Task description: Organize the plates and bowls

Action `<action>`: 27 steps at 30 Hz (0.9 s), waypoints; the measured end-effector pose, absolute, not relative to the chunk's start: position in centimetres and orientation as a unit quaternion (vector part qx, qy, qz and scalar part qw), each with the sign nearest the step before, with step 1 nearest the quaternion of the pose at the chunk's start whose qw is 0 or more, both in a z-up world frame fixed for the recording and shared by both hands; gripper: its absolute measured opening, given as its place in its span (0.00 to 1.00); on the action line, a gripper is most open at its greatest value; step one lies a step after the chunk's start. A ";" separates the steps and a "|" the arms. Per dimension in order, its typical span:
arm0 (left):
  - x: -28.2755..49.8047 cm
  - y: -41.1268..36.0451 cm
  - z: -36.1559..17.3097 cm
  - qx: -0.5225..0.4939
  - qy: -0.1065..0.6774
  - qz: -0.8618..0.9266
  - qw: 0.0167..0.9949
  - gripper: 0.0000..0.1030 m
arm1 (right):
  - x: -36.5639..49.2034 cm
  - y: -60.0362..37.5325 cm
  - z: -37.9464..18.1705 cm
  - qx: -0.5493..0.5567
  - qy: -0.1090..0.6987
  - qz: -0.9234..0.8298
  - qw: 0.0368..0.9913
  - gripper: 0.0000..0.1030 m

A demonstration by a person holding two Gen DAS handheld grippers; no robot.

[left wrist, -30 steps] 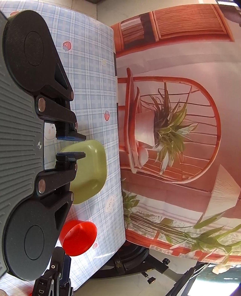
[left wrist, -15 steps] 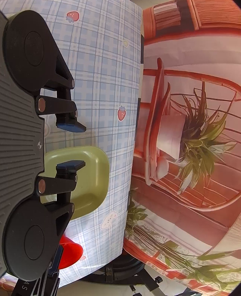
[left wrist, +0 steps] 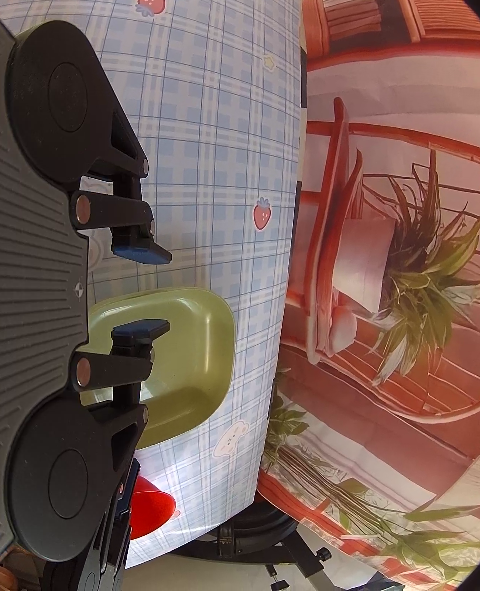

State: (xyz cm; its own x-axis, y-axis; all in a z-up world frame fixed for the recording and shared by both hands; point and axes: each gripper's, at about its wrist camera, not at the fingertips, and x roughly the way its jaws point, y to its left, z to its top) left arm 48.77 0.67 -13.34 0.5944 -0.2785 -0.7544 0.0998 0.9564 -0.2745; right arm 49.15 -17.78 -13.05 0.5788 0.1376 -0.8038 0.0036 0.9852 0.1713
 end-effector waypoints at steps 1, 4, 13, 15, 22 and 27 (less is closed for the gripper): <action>48.8 0.6 -13.5 -0.104 0.438 -0.110 0.886 0.33 | 49.2 -17.7 -13.3 0.080 0.461 0.038 0.883 0.24; 48.8 0.7 -14.0 -0.110 0.443 -0.115 0.882 0.33 | 49.4 -17.6 -13.8 0.081 0.467 0.036 0.880 0.21; 48.3 1.3 -14.3 -0.114 0.442 -0.145 0.878 0.07 | 49.1 -17.4 -14.4 0.079 0.479 0.030 0.874 0.12; 48.0 1.6 -14.3 -0.122 0.445 -0.144 0.875 0.07 | 48.8 -17.6 -14.2 0.085 0.480 0.034 0.873 0.11; 45.5 1.7 -12.3 -0.113 0.434 -0.139 0.883 0.07 | 47.1 -17.2 -12.0 0.073 0.466 0.049 0.880 0.11; 42.9 1.7 -9.7 -0.102 0.416 -0.135 0.893 0.07 | 45.1 -17.7 -10.1 0.087 0.446 0.063 0.888 0.11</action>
